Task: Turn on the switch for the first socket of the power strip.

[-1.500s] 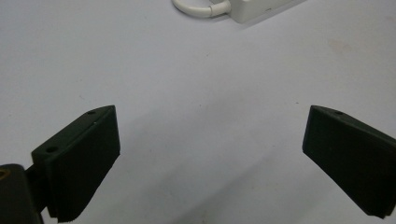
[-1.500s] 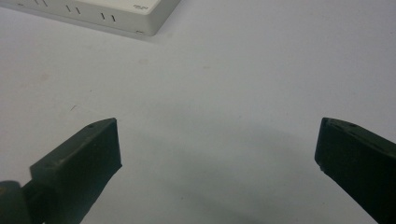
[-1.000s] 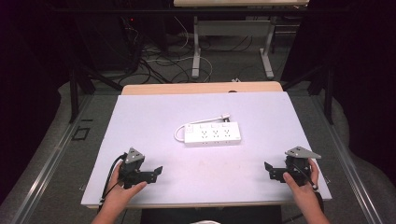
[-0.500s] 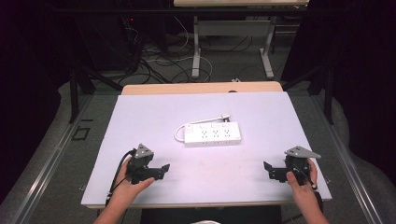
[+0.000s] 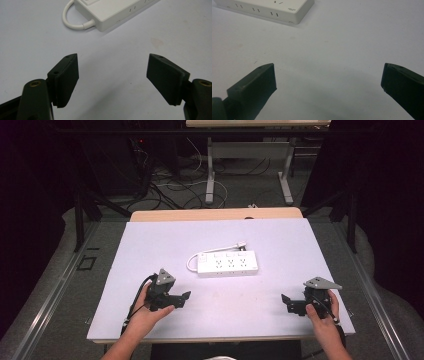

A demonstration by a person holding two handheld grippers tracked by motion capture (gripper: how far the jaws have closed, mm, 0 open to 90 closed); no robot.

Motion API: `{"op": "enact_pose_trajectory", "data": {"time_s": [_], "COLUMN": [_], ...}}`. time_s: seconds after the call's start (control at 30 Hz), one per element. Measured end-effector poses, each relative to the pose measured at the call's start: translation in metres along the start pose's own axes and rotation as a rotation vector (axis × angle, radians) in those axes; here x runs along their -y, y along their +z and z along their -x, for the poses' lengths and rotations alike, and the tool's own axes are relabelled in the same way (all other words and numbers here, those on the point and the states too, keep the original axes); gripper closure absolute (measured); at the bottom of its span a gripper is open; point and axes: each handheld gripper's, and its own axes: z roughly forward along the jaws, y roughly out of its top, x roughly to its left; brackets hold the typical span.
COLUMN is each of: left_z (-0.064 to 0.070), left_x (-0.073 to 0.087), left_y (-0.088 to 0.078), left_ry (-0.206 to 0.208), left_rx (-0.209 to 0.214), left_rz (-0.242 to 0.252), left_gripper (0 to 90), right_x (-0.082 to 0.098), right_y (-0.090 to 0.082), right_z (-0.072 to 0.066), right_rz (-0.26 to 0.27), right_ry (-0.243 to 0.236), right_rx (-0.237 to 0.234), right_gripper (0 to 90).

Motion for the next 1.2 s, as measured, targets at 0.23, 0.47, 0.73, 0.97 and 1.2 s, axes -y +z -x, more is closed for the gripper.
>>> {"op": "enact_pose_trajectory", "data": {"time_s": [0.23, 0.47, 0.73, 0.97, 1.2], "left_z": [0.004, 0.008, 0.013, 0.018, 0.018], "left_x": [-0.011, -0.022, -0.032, -0.043, -0.054], "left_y": [0.003, 0.004, 0.008, 0.009, 0.010], "left_ry": [-0.005, 0.014, 0.010, 0.011, 0.007], "left_rx": [0.020, 0.038, 0.045, 0.059, 0.068], "left_rz": [-0.006, -0.023, -0.031, -0.037, -0.042], "left_gripper": [27.1, 27.8, 30.4, 33.4, 36.1], "right_x": [0.000, 0.000, 0.000, 0.001, 0.001], "right_y": [0.000, 0.001, 0.001, 0.001, 0.002], "right_z": [-0.001, -0.001, -0.002, -0.002, -0.001], "right_rz": [-0.005, -0.003, -0.005, -0.009, -0.008], "right_ry": [0.005, 0.004, -0.002, 0.004, 0.002], "right_rx": [-0.015, -0.016, -0.022, -0.020, -0.025], "right_gripper": [0.0, 0.0, 0.0, 0.0, 0.0]}}
